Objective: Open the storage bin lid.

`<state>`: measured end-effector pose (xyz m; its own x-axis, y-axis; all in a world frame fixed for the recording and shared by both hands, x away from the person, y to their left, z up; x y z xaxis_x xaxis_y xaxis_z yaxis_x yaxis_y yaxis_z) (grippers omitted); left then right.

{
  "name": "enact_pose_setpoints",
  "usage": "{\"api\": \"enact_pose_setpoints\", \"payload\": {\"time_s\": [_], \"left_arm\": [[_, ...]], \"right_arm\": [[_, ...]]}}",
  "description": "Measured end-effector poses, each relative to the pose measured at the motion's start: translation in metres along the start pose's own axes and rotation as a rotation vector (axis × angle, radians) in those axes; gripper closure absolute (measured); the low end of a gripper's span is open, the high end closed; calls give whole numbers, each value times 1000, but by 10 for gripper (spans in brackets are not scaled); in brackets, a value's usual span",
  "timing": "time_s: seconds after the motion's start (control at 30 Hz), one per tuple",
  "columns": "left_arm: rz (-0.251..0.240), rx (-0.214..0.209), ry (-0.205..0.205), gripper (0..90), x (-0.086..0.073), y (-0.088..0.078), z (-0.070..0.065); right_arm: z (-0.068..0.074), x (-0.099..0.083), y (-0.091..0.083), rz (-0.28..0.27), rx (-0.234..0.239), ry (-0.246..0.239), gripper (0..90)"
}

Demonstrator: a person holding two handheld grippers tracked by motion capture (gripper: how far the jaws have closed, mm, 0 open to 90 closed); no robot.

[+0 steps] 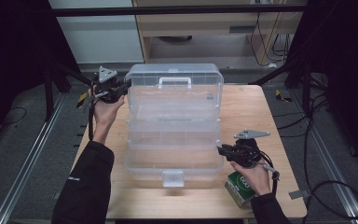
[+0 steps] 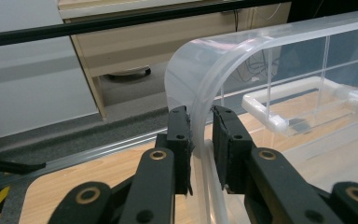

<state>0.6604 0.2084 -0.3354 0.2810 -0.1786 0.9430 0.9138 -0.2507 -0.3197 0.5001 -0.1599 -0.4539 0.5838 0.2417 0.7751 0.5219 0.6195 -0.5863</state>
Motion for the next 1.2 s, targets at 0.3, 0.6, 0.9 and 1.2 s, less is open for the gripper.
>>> {"api": "enact_pose_setpoints", "payload": {"time_s": [0.3,0.6,0.9,1.2], "left_arm": [[22,9,-3,774,0,17,3],[40,8,-9,773,-2,30,5],[66,19,-9,769,-3,44,6],[92,25,-8,765,-7,57,8]], "right_arm": [[0,0,1,0,-5,3,734],[1,0,1,3,-6,2,734],[0,0,1,3,-6,0,732],[0,0,1,1,-9,-6,732]]}}
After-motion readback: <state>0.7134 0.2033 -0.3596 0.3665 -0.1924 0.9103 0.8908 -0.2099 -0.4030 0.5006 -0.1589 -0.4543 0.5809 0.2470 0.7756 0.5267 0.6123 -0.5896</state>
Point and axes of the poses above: each handheld gripper's, and its own axes: y roughly forward along the jaws, x roughly out of its top, z roughly to its left, the point moved 6 cm from there along y, roughly forward along the jaws, and after that the axes turned 6 degrees about x, right-handed, at the moved point
